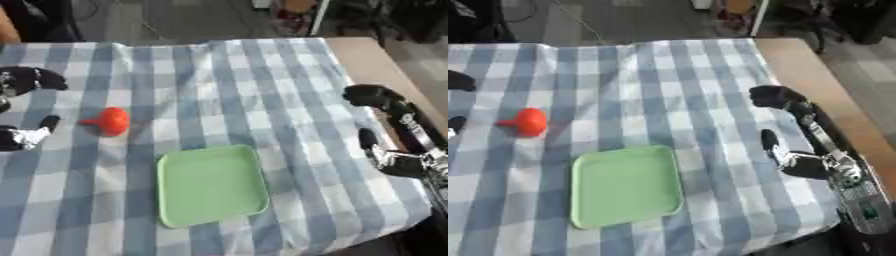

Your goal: Pick up objects on the table and place them in the box.

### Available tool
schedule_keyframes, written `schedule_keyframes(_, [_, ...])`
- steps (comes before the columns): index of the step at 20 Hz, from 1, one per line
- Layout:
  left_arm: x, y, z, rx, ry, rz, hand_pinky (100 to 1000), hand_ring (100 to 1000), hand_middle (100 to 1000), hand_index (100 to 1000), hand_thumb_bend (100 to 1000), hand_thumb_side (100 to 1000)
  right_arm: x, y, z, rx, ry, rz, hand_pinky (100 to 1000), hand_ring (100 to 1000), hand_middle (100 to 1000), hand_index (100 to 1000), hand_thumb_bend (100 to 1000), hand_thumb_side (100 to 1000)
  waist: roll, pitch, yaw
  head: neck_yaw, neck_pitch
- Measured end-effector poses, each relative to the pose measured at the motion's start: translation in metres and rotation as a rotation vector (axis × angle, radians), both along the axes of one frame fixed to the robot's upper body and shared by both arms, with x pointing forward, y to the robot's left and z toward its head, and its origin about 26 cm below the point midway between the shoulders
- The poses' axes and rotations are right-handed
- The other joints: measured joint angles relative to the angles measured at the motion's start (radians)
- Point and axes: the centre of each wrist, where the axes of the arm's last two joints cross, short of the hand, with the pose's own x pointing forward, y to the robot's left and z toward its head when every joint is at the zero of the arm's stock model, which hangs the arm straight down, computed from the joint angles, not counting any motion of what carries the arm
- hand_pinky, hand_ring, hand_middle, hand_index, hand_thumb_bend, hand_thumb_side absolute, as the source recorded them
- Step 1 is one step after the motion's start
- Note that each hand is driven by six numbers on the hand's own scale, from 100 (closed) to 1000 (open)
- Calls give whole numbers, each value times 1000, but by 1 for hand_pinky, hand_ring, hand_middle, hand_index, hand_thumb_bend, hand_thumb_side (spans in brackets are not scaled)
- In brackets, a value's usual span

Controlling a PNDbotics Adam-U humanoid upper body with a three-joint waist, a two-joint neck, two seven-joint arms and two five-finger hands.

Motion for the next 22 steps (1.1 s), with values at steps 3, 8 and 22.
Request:
schedule_keyframes(3, [4,-3,-4,19,3,-6,893,867,843,907,413,469,0,0,0,1,1,0,836,839,863,849,100,442,0,0,0,18,6])
schedule_keyframes(8, [6,-4,-10,37,5,-10,893,866,841,910,416,464,0,0,0,3,2,1,836,839,863,849,100,443,0,0,0,56,18])
schedule_keyframes(22, [14,-13,-4,62,-33,-39,898,861,831,937,455,446,0,0,0,5,6,2,836,839,863,848,100,443,0,0,-3,64,20])
